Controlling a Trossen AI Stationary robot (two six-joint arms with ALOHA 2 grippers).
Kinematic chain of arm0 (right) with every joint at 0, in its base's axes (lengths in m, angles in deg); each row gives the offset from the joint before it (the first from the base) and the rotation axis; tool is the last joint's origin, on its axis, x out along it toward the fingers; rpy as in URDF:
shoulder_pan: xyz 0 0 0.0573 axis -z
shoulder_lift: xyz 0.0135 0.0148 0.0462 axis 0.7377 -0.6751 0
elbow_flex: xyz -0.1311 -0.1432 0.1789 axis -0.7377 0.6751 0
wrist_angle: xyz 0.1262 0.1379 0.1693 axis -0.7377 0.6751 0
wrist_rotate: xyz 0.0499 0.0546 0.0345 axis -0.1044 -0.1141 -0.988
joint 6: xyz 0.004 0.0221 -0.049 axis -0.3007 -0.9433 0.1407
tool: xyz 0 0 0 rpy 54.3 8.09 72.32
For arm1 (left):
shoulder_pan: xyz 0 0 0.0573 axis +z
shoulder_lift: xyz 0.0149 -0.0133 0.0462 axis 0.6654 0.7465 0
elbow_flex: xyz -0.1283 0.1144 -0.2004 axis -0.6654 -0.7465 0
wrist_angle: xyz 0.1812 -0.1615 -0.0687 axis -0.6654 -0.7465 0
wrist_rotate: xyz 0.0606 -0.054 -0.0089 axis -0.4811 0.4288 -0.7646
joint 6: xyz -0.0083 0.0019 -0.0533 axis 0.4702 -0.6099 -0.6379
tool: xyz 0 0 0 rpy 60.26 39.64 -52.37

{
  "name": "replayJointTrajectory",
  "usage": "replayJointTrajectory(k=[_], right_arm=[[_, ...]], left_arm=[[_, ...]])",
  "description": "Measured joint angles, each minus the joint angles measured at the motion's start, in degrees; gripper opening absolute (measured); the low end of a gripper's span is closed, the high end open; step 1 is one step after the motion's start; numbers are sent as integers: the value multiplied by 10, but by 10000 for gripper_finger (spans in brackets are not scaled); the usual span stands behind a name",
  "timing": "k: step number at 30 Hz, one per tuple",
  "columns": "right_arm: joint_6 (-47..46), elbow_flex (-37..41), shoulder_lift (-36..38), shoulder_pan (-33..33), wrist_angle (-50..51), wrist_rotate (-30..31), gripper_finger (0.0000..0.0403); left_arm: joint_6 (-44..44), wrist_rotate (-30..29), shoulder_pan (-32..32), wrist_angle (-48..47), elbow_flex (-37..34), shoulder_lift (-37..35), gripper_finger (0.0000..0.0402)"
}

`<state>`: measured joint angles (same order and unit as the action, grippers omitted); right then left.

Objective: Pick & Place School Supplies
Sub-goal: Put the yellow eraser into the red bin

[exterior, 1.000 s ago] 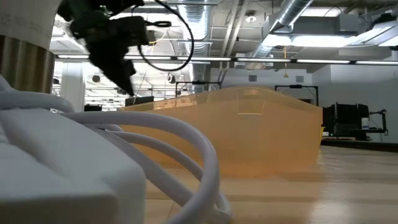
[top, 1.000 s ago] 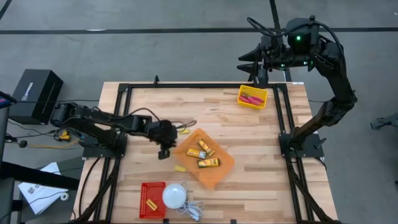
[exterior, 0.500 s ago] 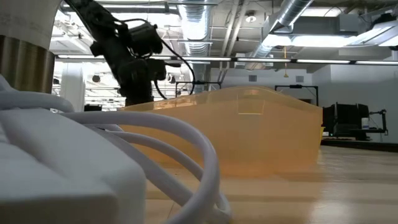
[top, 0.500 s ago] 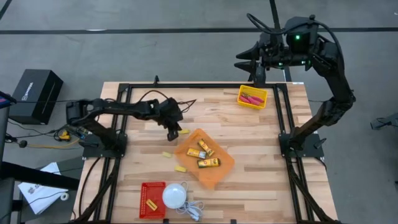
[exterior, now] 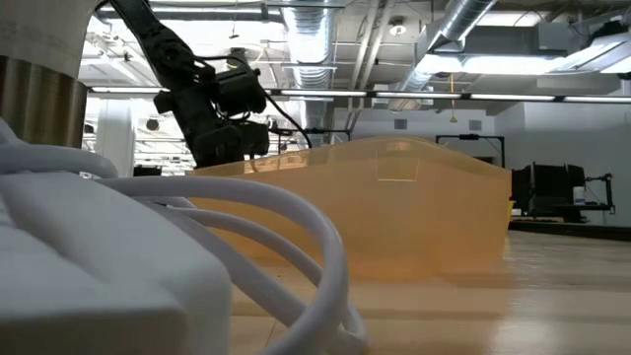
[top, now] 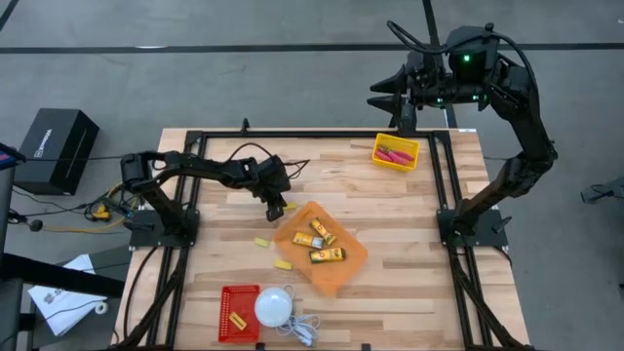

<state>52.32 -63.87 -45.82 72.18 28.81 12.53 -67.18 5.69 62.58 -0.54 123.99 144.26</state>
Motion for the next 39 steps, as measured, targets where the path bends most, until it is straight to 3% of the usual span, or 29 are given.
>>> replayJointTrajectory(k=[14,23,39], right_arm=[[11,0,0,0,0,-1,163],[13,0,0,0,0,-2,163],[13,0,0,7,0,-2,163]], left_arm=[[8,-5,37,15,0,7,0],[-4,42,30,14,0,7,0],[2,40,27,24,2,45,0]])
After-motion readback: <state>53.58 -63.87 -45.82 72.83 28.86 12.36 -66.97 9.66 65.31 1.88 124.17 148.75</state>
